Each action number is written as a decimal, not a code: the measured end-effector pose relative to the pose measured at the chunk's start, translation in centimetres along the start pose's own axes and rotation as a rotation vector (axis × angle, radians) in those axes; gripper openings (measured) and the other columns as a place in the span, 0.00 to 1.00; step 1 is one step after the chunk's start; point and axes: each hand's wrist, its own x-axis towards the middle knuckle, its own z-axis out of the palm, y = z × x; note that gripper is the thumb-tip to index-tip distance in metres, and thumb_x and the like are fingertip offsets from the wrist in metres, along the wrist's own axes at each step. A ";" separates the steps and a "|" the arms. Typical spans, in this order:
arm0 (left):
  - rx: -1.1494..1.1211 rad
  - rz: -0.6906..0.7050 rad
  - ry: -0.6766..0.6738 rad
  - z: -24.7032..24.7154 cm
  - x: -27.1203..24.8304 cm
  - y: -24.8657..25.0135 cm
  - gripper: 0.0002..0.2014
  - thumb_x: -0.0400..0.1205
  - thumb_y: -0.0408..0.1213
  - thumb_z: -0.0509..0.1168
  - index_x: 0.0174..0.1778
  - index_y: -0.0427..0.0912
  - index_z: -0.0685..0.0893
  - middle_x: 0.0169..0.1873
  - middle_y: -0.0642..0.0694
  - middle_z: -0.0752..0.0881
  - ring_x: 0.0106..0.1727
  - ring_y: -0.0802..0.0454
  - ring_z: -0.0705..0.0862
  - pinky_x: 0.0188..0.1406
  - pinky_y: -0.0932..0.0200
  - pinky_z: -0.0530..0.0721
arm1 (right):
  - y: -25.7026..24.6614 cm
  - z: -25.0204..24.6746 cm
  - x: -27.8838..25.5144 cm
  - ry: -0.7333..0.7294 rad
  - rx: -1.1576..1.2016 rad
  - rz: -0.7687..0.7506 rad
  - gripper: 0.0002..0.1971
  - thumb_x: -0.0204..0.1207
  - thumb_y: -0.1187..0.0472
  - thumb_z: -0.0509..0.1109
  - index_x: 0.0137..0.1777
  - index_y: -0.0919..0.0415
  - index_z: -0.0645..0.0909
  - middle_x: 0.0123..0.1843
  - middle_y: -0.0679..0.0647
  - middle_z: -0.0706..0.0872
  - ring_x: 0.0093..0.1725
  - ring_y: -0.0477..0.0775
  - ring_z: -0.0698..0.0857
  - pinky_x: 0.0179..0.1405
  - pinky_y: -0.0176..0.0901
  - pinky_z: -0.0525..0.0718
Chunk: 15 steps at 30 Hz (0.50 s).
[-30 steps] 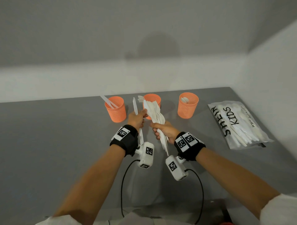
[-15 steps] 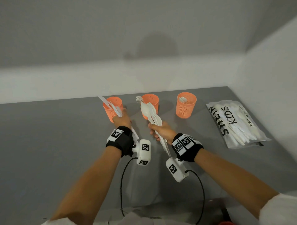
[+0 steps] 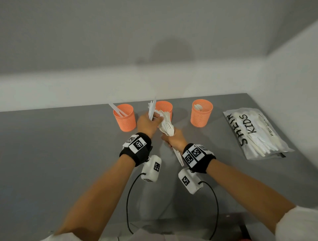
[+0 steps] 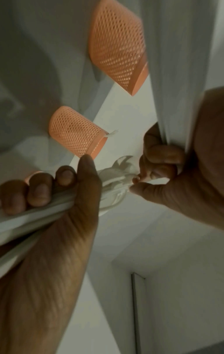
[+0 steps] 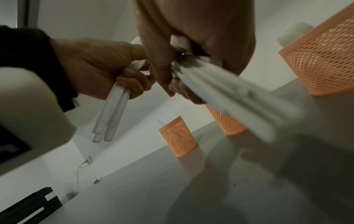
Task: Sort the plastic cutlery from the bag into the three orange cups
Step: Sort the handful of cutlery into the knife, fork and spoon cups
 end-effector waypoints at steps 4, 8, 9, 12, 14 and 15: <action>-0.006 -0.035 0.039 -0.2 1.1 0.5 0.05 0.82 0.35 0.61 0.45 0.38 0.73 0.31 0.47 0.77 0.33 0.50 0.76 0.33 0.61 0.75 | 0.1 -0.6 -0.3 -0.027 0.020 0.021 0.12 0.73 0.71 0.68 0.36 0.56 0.71 0.26 0.53 0.70 0.14 0.42 0.65 0.14 0.32 0.65; -0.163 -0.111 0.116 -0.5 2.0 0.4 0.06 0.83 0.37 0.59 0.47 0.39 0.70 0.39 0.38 0.79 0.38 0.45 0.77 0.33 0.55 0.76 | -0.1 -0.7 -0.4 -0.049 0.026 0.048 0.11 0.73 0.71 0.69 0.39 0.54 0.74 0.27 0.52 0.71 0.14 0.40 0.64 0.14 0.31 0.64; -0.168 -0.112 0.110 -0.5 1.9 0.2 0.06 0.82 0.37 0.61 0.46 0.39 0.70 0.38 0.39 0.79 0.37 0.45 0.77 0.33 0.56 0.76 | -0.2 -0.7 -0.4 -0.050 0.032 0.053 0.11 0.73 0.70 0.69 0.40 0.54 0.74 0.27 0.52 0.70 0.13 0.40 0.64 0.14 0.31 0.63; -0.136 -0.092 0.055 0.0 0.7 -0.4 0.08 0.79 0.32 0.66 0.36 0.39 0.74 0.26 0.46 0.76 0.27 0.50 0.74 0.31 0.60 0.74 | -0.5 -0.4 -0.5 -0.064 0.062 0.063 0.10 0.73 0.70 0.70 0.43 0.56 0.74 0.27 0.53 0.69 0.14 0.40 0.64 0.14 0.31 0.63; -0.127 -0.089 0.066 0.3 0.1 -0.7 0.10 0.79 0.31 0.65 0.31 0.38 0.77 0.24 0.46 0.75 0.27 0.49 0.74 0.31 0.61 0.72 | -0.7 -0.4 -0.6 -0.092 0.099 0.077 0.10 0.73 0.69 0.71 0.41 0.56 0.73 0.26 0.52 0.68 0.15 0.41 0.63 0.14 0.31 0.63; -0.122 -0.094 0.095 0.3 0.0 -0.7 0.10 0.81 0.32 0.64 0.32 0.38 0.77 0.26 0.46 0.76 0.30 0.48 0.75 0.33 0.60 0.73 | -0.8 -0.4 -0.7 -0.112 0.123 0.082 0.11 0.73 0.67 0.73 0.39 0.56 0.73 0.25 0.50 0.68 0.15 0.41 0.63 0.14 0.30 0.62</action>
